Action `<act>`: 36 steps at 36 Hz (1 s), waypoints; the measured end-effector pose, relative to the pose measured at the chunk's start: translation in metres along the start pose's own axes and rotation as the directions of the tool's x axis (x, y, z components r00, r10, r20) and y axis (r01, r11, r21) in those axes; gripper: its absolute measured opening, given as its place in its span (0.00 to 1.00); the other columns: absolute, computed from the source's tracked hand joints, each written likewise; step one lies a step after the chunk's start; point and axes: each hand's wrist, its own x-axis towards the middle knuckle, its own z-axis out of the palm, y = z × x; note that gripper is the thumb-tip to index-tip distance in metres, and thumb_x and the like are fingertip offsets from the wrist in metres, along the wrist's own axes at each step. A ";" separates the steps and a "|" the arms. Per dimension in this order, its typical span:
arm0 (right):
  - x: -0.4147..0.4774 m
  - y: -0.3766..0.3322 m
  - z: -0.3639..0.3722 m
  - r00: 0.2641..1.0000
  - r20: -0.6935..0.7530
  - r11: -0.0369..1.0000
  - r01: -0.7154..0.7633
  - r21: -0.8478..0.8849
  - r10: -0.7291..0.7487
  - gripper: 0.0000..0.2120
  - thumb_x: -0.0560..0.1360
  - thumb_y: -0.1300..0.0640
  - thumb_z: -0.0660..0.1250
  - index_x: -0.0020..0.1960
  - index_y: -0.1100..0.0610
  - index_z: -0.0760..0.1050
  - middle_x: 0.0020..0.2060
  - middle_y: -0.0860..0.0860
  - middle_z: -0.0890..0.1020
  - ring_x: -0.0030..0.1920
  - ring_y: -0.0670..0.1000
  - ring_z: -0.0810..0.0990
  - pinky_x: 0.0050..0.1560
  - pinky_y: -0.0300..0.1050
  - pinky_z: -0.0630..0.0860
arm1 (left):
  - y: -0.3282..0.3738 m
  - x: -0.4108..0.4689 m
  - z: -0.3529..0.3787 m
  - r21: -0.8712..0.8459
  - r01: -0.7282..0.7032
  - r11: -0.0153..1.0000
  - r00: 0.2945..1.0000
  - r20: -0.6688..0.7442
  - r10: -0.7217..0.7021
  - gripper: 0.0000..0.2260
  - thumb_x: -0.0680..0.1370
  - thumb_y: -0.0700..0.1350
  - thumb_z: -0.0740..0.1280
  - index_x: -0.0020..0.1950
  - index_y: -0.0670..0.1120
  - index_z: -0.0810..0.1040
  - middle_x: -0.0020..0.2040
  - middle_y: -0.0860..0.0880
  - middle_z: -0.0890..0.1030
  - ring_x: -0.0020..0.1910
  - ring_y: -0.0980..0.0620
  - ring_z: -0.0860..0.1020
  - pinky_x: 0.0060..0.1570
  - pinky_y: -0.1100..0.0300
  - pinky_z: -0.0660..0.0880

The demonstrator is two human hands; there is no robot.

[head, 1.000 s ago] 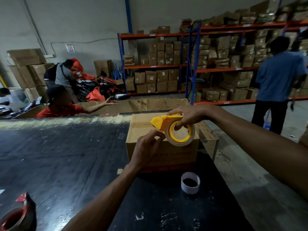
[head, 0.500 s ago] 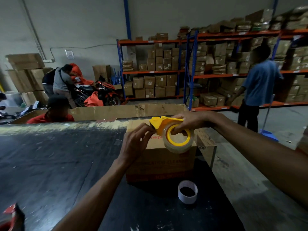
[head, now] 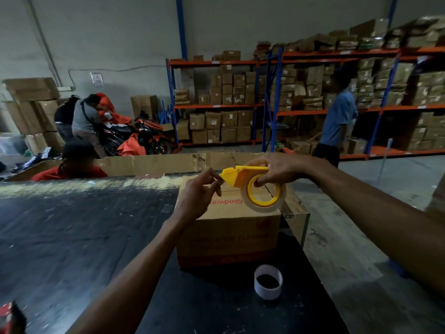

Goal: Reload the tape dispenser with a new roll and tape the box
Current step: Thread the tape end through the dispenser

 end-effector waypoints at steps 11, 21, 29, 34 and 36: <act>-0.003 0.007 0.005 0.989 -0.148 0.983 -0.003 -0.183 -0.024 0.31 0.77 0.53 0.74 0.76 0.45 0.68 0.67 0.54 0.77 0.56 0.53 0.80 0.54 0.52 0.81 | 0.031 -0.002 0.005 -0.580 0.771 0.264 0.619 0.584 -0.525 0.21 0.87 0.52 0.56 0.65 0.37 0.76 0.58 0.36 0.85 0.57 0.40 0.85 0.59 0.46 0.82; 0.001 0.009 0.012 0.983 -0.170 0.970 0.031 -0.242 -0.074 0.32 0.76 0.55 0.74 0.77 0.43 0.67 0.68 0.52 0.77 0.47 0.46 0.78 0.39 0.41 0.72 | 0.037 -0.001 0.008 -0.613 0.775 0.158 0.545 0.519 -0.658 0.17 0.87 0.47 0.57 0.60 0.37 0.80 0.53 0.40 0.86 0.52 0.45 0.86 0.55 0.48 0.84; -0.002 0.003 0.015 0.976 -0.192 0.961 0.043 -0.275 -0.099 0.33 0.75 0.54 0.75 0.77 0.40 0.67 0.63 0.49 0.78 0.40 0.41 0.76 0.35 0.39 0.70 | 0.042 0.003 0.006 -0.630 0.742 0.229 0.587 0.446 -0.676 0.10 0.85 0.41 0.62 0.49 0.40 0.80 0.35 0.47 0.86 0.45 0.49 0.85 0.54 0.48 0.83; -0.003 -0.001 0.014 0.977 -0.187 0.953 0.040 -0.300 -0.099 0.33 0.75 0.55 0.74 0.76 0.41 0.67 0.52 0.48 0.80 0.40 0.44 0.77 0.35 0.41 0.71 | 0.039 0.008 0.007 -0.605 0.772 0.194 0.536 0.455 -0.711 0.11 0.84 0.44 0.65 0.43 0.41 0.79 0.32 0.47 0.81 0.37 0.52 0.82 0.46 0.51 0.85; -0.004 -0.005 0.014 0.976 -0.197 0.951 0.026 -0.308 -0.091 0.32 0.76 0.55 0.74 0.76 0.41 0.67 0.49 0.46 0.78 0.39 0.44 0.77 0.34 0.41 0.71 | 0.039 0.009 0.008 -0.609 0.775 0.170 0.521 0.462 -0.718 0.11 0.83 0.45 0.66 0.45 0.41 0.79 0.33 0.47 0.81 0.37 0.52 0.82 0.48 0.50 0.84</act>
